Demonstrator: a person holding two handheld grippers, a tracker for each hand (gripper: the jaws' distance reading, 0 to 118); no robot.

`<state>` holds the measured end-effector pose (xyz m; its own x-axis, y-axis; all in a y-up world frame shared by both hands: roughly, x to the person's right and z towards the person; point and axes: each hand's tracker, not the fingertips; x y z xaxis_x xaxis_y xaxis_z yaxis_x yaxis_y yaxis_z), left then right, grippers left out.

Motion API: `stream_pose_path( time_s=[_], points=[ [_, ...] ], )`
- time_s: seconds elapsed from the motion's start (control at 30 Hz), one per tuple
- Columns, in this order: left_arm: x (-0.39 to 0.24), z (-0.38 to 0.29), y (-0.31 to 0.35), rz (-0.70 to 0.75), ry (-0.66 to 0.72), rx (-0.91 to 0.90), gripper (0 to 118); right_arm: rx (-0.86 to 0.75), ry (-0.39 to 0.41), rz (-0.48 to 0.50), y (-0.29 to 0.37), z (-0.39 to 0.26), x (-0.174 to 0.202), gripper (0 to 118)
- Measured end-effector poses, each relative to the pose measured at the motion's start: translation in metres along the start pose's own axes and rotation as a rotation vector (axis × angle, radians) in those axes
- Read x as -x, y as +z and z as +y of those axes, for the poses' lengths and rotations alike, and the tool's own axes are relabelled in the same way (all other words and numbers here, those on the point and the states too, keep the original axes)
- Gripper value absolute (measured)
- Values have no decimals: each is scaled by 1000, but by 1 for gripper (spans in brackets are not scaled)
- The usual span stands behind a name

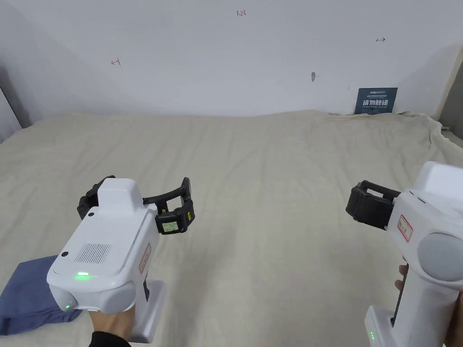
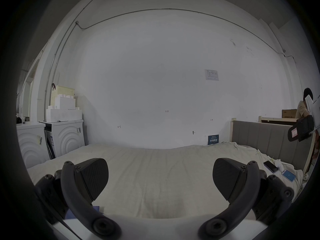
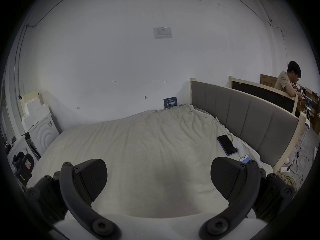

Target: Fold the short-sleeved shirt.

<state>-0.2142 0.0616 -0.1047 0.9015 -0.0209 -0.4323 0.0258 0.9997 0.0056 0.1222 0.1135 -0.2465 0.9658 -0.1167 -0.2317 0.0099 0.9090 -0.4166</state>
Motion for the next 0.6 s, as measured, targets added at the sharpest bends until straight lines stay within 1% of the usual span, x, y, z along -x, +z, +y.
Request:
stream_pose_path(
  time_s=[0.07, 0.13, 0.27, 0.3, 0.37, 0.43, 0.5, 0.6],
  points=[
    [0, 0, 0, -2, 2, -1, 118, 6, 9, -3, -1, 0, 0, 117],
    [0, 0, 0, -1, 2, -4, 118, -25, 13, -1, -1, -2, -2, 117],
    [0, 1, 0, 0, 2, -5, 118, -118, 29, 55, 0, -4, -7, 117],
    [0, 1, 1, -1, 3, -6, 118, -134, 43, 62, 1, -4, -7, 117],
    [-1, 1, 1, -2, 3, -7, 118, -200, 76, 107, 3, -7, -10, 117],
    [-1, 1, 1, -1, 2, -10, 118, -258, 105, 109, 4, -10, -9, 117],
    [-2, 1, 1, -1, 3, -13, 118, -307, 130, 89, 6, -14, -6, 117],
    [-2, 1, 2, -1, 3, -18, 118, -402, 116, 74, 6, -22, -7, 117]
  ],
)
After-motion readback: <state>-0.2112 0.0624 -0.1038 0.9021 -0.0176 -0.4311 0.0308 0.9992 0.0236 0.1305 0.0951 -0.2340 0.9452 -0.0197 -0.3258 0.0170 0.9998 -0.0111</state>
